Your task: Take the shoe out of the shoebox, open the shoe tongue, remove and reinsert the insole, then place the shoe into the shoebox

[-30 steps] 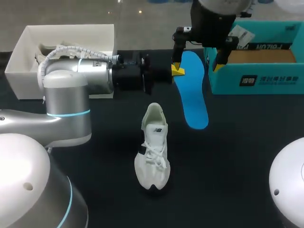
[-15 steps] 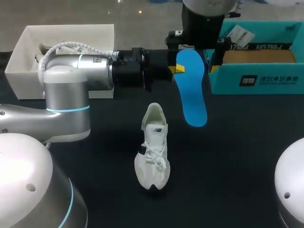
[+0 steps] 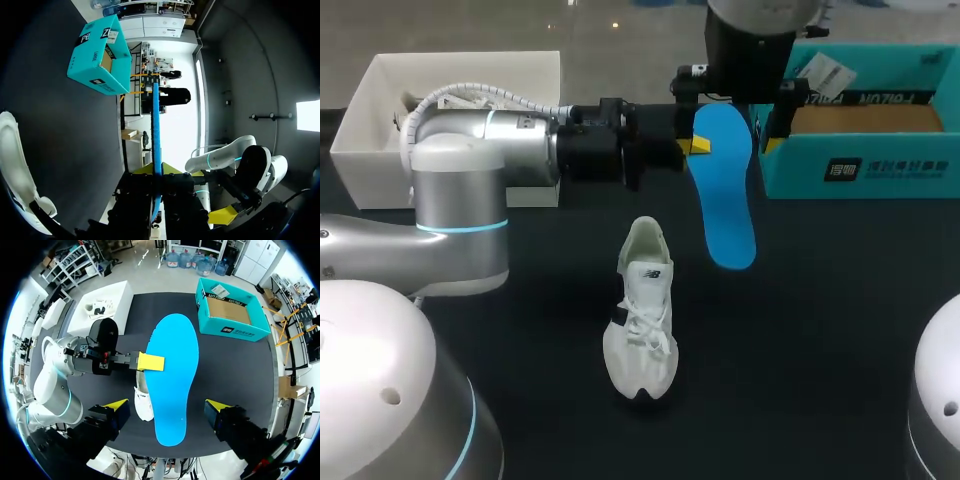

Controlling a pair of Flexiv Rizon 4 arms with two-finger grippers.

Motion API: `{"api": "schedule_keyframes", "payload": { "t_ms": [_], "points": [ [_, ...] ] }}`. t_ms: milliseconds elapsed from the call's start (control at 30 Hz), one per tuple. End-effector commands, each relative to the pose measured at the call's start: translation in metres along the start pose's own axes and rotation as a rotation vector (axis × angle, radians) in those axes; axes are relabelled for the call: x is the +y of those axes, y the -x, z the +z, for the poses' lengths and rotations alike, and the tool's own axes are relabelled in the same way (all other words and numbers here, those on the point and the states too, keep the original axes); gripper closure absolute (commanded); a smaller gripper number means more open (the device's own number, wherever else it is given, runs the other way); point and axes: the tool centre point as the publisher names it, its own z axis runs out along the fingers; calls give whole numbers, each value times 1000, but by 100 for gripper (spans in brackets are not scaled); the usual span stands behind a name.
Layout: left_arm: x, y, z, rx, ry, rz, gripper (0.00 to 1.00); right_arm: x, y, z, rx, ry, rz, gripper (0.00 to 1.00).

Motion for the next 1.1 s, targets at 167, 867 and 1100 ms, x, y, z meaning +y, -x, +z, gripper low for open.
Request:
{"api": "schedule_keyframes", "payload": {
  "t_ms": [167, 867, 1100],
  "points": [
    [0, 0, 0, 0, 2, 0, 100, 1, -1, 0, -1, -2, 0, 0],
    [0, 0, 0, 0, 2, 0, 100, -18, 36, 6, 589, 140, 99, 0],
    [0, 0, 0, 0, 2, 0, 100, -19, 44, 6, 827, 147, 0, 0]
  ]
}}
